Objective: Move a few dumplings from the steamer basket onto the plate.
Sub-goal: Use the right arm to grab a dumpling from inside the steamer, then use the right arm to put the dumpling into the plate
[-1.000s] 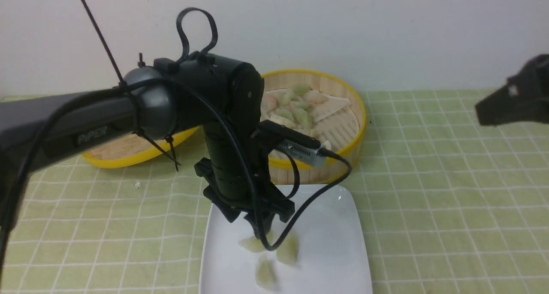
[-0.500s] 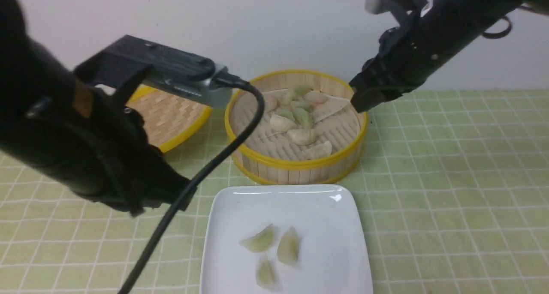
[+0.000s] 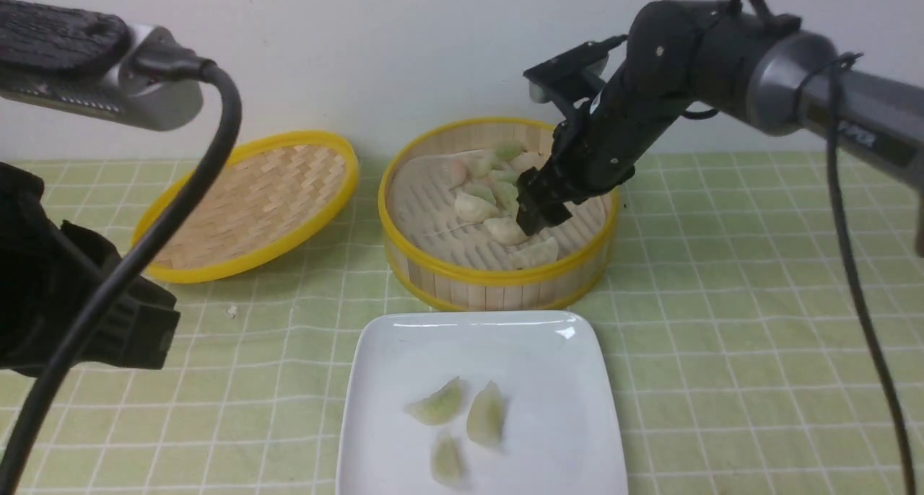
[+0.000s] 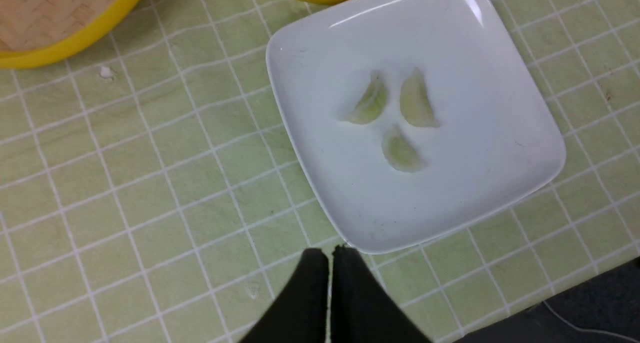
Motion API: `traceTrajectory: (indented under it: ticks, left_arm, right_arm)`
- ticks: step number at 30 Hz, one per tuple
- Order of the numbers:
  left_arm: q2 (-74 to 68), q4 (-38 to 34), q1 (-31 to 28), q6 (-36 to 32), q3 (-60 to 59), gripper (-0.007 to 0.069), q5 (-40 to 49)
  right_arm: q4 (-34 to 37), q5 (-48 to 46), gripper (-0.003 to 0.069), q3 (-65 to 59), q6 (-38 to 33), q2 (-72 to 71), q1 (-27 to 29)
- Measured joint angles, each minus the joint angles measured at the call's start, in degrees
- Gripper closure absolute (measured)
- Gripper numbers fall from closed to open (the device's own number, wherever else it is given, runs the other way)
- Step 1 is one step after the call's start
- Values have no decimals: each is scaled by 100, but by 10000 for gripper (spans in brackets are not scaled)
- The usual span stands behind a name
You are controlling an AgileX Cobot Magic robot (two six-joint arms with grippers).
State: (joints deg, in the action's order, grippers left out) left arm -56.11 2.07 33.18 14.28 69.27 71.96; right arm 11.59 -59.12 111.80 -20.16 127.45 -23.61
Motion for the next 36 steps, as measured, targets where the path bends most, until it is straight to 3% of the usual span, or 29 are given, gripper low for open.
traceTrajectory:
  ticks: [10,14,17,21,31,36]
  left_arm:
    - [0,110,0,62,-62,631,0]
    - [0,279,0,102,-62,631,0]
    - [0,458,0,174,-62,631,0]
    - [0,517,0,208,-62,631,0]
    - [0,576,0,209,-62,631,0]
    - [0,727,0,209,-62,631,0]
  right_arm:
    - [-165,-927,57,815,530,863,-124]
    - [-165,-1025,89,856,572,864,-124]
    - [-121,-1096,225,856,732,864,-124]
    - [66,-1185,499,884,719,845,-124]
    - [62,-1222,492,1524,807,336,-124]
    - [93,-1209,492,760,852,-982,-124]
